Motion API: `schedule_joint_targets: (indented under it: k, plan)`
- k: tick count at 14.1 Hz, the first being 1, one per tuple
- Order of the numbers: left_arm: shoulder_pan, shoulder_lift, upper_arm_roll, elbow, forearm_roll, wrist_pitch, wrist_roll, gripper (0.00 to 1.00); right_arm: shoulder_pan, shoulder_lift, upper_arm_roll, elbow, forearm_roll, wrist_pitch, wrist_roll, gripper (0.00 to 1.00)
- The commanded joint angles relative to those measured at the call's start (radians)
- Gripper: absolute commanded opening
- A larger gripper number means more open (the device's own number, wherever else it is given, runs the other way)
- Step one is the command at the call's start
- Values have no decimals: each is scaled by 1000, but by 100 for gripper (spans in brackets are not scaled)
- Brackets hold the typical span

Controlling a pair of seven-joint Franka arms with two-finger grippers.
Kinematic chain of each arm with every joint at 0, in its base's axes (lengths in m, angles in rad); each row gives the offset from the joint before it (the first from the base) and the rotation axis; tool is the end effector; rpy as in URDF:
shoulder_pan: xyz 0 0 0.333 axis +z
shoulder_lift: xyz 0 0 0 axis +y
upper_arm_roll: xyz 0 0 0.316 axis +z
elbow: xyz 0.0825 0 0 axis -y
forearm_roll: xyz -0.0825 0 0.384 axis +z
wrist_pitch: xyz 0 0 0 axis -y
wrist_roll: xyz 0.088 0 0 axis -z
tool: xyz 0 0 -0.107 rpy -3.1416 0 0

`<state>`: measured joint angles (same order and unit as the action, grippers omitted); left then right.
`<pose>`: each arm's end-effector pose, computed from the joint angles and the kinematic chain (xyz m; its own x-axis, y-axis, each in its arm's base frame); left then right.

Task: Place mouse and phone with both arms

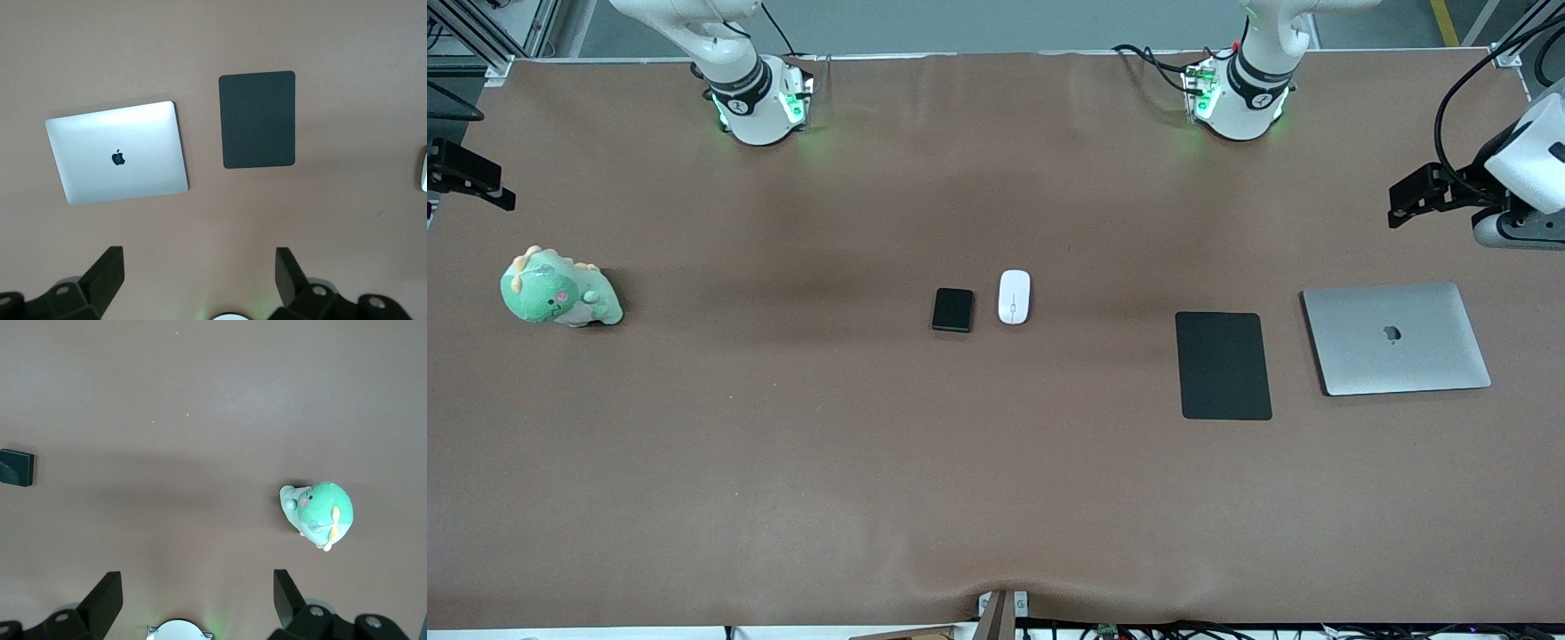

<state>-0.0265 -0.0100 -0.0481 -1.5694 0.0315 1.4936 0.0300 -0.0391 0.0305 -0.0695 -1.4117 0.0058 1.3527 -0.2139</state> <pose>0.5419 -0.0371 0.6242 0.9926 -0.1018 -0.0667 -0.1040 -0.9941 -0.0300 0.5374 -0.0571 0.6630 0.9905 0.1066 -0.0865 0.1050 -0.9942 -0.0225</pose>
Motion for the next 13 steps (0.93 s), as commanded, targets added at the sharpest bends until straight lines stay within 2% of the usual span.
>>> schedule_joint_targets:
  k: [1, 13]
  plan:
    - [-1, -8, -6, 0, 13, -4, -18, 100, -25, -6, 16, 2, 17, -7, -12, 100]
    - [-1, 1, -6, 5, 7, 2, -18, 100, -27, -4, 16, 3, 19, -4, -10, 100]
